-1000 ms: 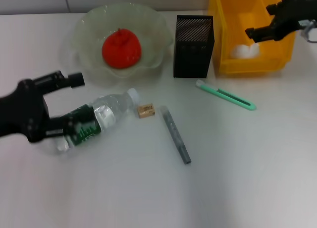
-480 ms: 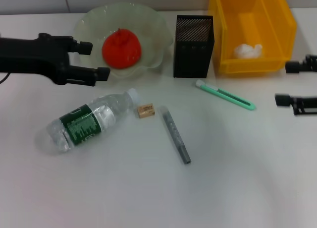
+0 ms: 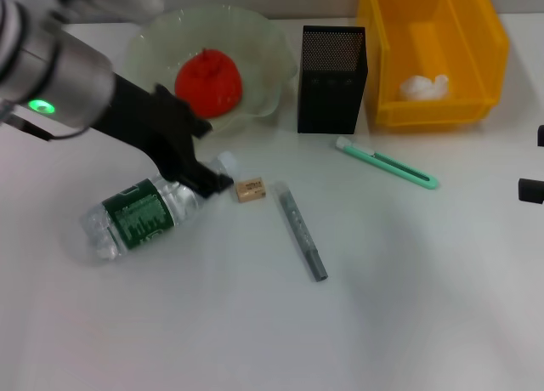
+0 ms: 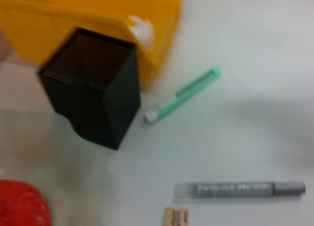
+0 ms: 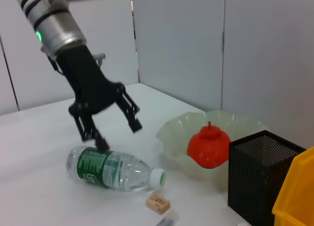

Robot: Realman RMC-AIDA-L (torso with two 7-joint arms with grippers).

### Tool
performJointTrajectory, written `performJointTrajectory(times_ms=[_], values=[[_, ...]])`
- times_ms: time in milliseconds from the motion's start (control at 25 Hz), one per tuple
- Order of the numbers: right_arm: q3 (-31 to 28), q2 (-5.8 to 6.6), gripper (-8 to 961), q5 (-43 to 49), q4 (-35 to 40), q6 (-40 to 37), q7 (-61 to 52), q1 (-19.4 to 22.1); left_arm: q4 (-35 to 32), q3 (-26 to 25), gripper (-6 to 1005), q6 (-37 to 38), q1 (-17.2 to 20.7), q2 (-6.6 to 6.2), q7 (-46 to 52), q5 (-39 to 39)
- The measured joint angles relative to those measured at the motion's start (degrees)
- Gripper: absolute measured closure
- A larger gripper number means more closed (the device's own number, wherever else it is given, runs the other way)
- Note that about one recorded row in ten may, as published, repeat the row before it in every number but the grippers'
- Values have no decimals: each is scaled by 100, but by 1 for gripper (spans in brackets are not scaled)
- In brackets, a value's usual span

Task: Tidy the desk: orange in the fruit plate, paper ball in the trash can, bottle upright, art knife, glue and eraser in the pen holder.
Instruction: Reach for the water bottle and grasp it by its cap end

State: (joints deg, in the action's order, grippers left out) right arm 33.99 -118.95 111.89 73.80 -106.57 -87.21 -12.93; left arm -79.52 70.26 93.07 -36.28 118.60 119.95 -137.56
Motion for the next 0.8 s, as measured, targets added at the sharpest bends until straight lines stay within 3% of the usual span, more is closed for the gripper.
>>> performJointTrajectory(times_ms=[40,280,560,800], values=[[-20,0,181,0,3,-27,1,5,-109,663,186,-150,-20,16,276,-236],[-38,-5,184,12,45,-219,0,-22,28,1715,187,-864,-232,45,1141,-892],[12,-5,189,23,13,-236,43,-56,1010,1914,189,-1063,-931,57,1728,-1002],[17,-7,192,30,-40,-246,118,-58,1549,2083,191,-1443,-1200,58,2105,-1258]])
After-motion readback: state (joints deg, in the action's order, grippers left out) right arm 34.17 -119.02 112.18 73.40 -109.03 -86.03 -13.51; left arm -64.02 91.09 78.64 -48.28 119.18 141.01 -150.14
